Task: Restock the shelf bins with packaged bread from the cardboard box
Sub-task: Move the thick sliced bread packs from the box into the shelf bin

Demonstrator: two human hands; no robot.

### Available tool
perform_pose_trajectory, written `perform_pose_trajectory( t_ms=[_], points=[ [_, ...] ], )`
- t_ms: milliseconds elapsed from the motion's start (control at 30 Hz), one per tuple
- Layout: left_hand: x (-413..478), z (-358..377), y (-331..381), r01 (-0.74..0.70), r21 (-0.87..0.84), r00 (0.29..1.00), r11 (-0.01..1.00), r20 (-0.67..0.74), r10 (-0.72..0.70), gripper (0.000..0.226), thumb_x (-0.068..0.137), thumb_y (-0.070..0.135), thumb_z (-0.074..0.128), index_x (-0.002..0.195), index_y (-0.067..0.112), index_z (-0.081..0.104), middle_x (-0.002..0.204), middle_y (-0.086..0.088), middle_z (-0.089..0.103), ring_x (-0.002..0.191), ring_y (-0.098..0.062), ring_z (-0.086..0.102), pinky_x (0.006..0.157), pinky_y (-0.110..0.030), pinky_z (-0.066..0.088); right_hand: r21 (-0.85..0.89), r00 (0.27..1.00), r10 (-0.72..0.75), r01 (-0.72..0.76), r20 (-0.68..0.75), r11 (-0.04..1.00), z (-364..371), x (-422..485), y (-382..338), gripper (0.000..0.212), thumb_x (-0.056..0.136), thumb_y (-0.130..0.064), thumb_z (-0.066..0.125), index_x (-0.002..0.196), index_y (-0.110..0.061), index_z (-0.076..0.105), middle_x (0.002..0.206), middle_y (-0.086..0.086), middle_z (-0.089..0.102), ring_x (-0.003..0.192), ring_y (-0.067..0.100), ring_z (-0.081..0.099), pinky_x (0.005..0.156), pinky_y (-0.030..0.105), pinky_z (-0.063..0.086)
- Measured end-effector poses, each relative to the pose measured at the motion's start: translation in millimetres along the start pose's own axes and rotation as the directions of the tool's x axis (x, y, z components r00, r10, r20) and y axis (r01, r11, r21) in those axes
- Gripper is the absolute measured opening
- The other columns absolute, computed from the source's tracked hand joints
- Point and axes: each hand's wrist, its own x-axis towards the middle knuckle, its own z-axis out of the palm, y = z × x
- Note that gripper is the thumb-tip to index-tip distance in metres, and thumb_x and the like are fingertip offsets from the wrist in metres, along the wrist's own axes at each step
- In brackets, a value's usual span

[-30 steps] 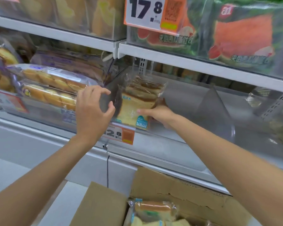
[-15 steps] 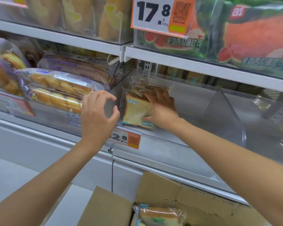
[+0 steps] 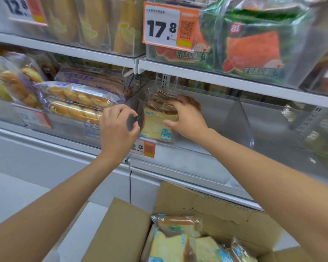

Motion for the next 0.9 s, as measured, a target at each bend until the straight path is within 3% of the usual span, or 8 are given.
perform_pose_trajectory(
  t_ms=[67, 133, 267, 367, 467, 600, 800, 900],
  points=[
    [-7.5, -6.6, 19.5, 0.038, -0.109, 0.998, 0.993, 0.055, -0.032, 0.019, 0.078, 0.011, 0.068, 0.096, 0.015, 0.064, 0.099, -0.002, 0.059, 0.092, -0.019, 0.049, 0.082, -0.024, 0.034, 0.035, 0.997, -0.06, 0.062, -0.057, 0.997, -20.4, -31.7, 1.5, 0.045, 0.087, -0.042, 0.064, 0.126, -0.021, 0.056, 0.119, 0.001, 0.057, 0.114, 0.023, 0.05, 0.094, 0.035, 0.04],
    [-21.5, -10.7, 43.9, 0.138, -0.241, 0.978, 0.961, 0.187, -0.094, 0.021, 0.077, 0.006, 0.068, 0.096, 0.015, 0.063, 0.093, 0.0, 0.057, 0.08, -0.014, 0.049, 0.076, -0.029, 0.043, 0.111, 0.995, -0.066, 0.074, -0.074, 0.991, -31.9, -72.0, 7.6, 0.025, 0.088, -0.032, 0.064, 0.108, -0.017, 0.062, 0.095, -0.002, 0.055, 0.09, 0.02, 0.056, 0.075, 0.035, 0.046],
    [-76.6, -16.9, 86.2, 0.382, -0.33, 0.852, 0.863, 0.489, -0.19, 0.021, 0.078, 0.006, 0.068, 0.087, 0.023, 0.059, 0.082, 0.006, 0.057, 0.066, -0.014, 0.052, 0.068, -0.031, 0.042, 0.232, 1.0, 0.024, -0.027, 0.016, 0.972, -29.4, -166.8, 30.4, 0.016, 0.085, -0.024, 0.065, 0.099, -0.017, 0.064, 0.08, -0.007, 0.054, 0.074, 0.013, 0.049, 0.073, 0.038, 0.047],
    [-129.5, -21.6, 94.3, 0.473, -0.293, 0.744, 0.831, 0.637, -0.199, 0.029, 0.076, 0.002, 0.068, 0.079, 0.029, 0.058, 0.09, 0.001, 0.064, 0.058, -0.007, 0.048, 0.064, -0.025, 0.041, 0.264, 0.964, 0.117, -0.18, 0.238, 0.947, -13.7, -242.3, 51.5, 0.019, 0.087, -0.025, 0.065, 0.105, -0.02, 0.065, 0.09, -0.008, 0.06, 0.079, 0.01, 0.05, 0.079, 0.034, 0.047],
    [-168.4, -24.9, 94.0, 0.544, -0.193, 0.669, 0.816, 0.687, -0.284, 0.021, 0.078, 0.001, 0.07, 0.085, 0.021, 0.064, 0.091, 0.003, 0.064, 0.057, -0.004, 0.049, 0.059, -0.009, 0.04, 0.243, 0.871, 0.176, -0.314, 0.459, 0.918, 7.7, -301.9, 76.7, 0.035, 0.091, -0.03, 0.064, 0.124, -0.021, 0.06, 0.114, -0.009, 0.059, 0.099, 0.006, 0.051, 0.093, 0.024, 0.043],
    [-190.7, -23.8, 98.3, 0.601, -0.122, 0.584, 0.79, 0.742, -0.33, 0.019, 0.08, 0.002, 0.072, 0.089, 0.017, 0.064, 0.087, 0.006, 0.061, 0.059, -0.004, 0.05, 0.056, -0.005, 0.04, 0.237, 0.792, 0.245, -0.436, 0.559, 0.868, 45.7, -342.4, 106.5, 0.045, 0.089, -0.03, 0.067, 0.132, -0.023, 0.055, 0.131, -0.006, 0.056, 0.116, 0.012, 0.053, 0.104, 0.03, 0.042],
    [-200.4, -12.6, 102.6, 0.608, -0.09, 0.522, 0.789, 0.793, -0.312, 0.02, 0.082, 0.002, 0.07, 0.089, 0.02, 0.063, 0.087, 0.01, 0.062, 0.053, 0.004, 0.054, 0.051, -0.011, 0.04, 0.181, 0.724, 0.1, -0.3, 0.682, 0.937, 95.9, -344.3, 113.1, 0.084, 0.081, -0.045, 0.072, 0.151, -0.028, 0.029, 0.157, -0.002, 0.03, 0.144, 0.021, 0.026, 0.119, 0.04, 0.02],
    [-204.8, -10.4, 105.9, 0.605, -0.089, 0.496, 0.791, 0.819, -0.288, 0.017, 0.083, 0.004, 0.071, 0.091, 0.017, 0.064, 0.087, 0.008, 0.062, 0.057, -0.002, 0.054, 0.052, -0.009, 0.041, 0.162, 0.713, 0.07, -0.253, 0.698, 0.954, 113.5, -352.7, 108.3, 0.07, 0.085, -0.042, 0.07, 0.147, -0.029, 0.04, 0.153, -0.003, 0.039, 0.141, 0.02, 0.035, 0.117, 0.038, 0.027]
  ],
)
